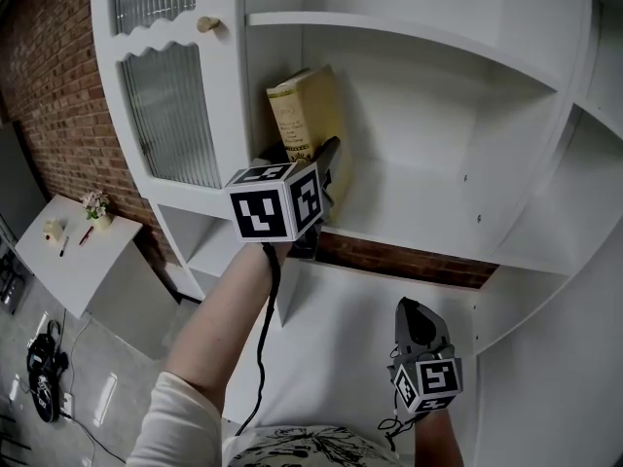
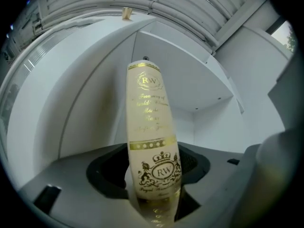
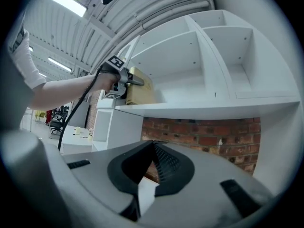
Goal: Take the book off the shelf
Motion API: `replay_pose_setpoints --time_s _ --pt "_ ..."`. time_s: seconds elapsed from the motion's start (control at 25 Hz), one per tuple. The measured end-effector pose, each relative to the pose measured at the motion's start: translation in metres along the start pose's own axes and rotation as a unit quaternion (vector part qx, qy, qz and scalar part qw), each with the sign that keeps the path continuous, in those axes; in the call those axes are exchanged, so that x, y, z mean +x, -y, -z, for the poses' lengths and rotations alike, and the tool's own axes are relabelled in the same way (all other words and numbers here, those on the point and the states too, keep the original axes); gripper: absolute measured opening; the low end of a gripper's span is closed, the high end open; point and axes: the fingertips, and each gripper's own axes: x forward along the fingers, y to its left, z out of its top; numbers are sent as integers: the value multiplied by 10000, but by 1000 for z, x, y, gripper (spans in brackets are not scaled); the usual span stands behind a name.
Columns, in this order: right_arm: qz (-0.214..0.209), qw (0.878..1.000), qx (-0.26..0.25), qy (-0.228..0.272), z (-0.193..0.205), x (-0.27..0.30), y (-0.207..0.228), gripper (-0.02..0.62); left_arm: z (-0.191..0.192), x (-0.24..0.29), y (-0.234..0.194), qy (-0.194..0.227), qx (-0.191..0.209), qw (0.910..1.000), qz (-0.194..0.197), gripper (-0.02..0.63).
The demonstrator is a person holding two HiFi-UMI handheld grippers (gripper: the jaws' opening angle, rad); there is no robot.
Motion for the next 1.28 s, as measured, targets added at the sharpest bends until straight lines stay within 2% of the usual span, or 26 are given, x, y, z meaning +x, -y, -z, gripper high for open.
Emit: replay_pose_setpoints --time_s 0.2,0.6,0.84,1.08,1.28 --pt "55 10000 6 -43 3 -4 4 3 1 -1 2 3 -37 10000 21 231" --pt "124 9999 18 -60 3 -15 -3 3 -3 -31 14 244 703 9972 -55 219" --pt "46 9998 90 -168 10 -17 -22 3 -6 -79 13 423 696 9966 96 219" --pt "-44 9999 65 -151 4 -10 -58 3 -12 -140 4 716 814 9939 224 219" --pt "-154 9998 58 -94 -1 -9 -92 3 -1 -192 -5 564 897 9938 332 219"
